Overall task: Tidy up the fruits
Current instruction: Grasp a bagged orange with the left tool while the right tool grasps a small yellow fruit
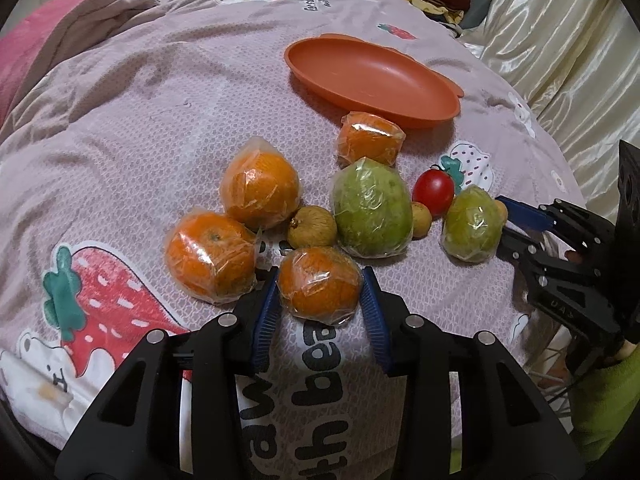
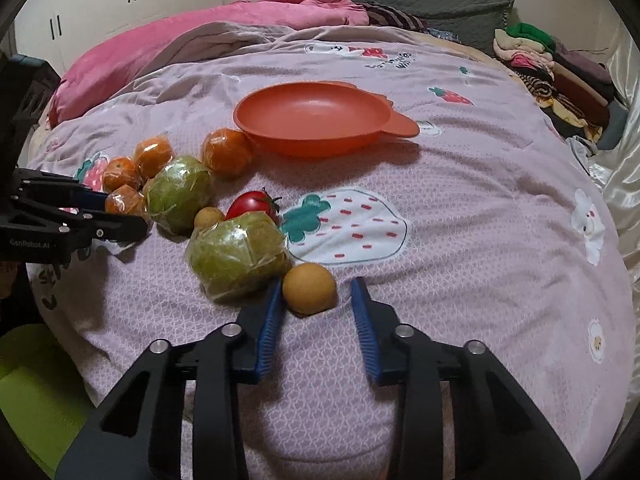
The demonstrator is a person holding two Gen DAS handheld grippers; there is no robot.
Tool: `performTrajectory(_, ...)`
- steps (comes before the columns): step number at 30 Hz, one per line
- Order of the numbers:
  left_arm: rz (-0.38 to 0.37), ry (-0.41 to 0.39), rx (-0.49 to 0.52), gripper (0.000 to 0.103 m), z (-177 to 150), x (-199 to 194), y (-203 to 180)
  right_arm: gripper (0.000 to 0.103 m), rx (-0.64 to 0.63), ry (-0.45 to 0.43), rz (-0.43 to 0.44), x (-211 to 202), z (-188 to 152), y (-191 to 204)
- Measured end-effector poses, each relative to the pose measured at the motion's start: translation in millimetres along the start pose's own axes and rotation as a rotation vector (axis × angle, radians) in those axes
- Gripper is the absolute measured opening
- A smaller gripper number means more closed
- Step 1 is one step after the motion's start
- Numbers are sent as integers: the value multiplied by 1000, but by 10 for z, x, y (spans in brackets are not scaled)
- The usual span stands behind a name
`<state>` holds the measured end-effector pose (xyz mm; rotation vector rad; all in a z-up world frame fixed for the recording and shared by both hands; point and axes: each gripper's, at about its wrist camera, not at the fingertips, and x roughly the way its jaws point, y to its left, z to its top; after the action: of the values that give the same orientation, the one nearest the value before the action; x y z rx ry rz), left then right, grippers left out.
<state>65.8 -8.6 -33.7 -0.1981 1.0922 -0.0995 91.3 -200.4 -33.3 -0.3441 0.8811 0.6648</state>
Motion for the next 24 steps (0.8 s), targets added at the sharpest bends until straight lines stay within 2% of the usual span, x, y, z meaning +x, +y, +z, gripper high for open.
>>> performTrajectory(1,-4,-1,0,31,1,-9,1,26,12,-7,10,-6,7,-18)
performTrajectory(10,-46,-41,-5,31,87,-211,20,26,50,-32,38,-87,78,-118)
performTrajectory(15,-47,-72,-7,31,224,-323,61,26,79,-68,32,-190,158,-226)
performTrajectory(24,-49,-79,-3,31,575,-300,112,26,74,-126,48,-297,414,-278)
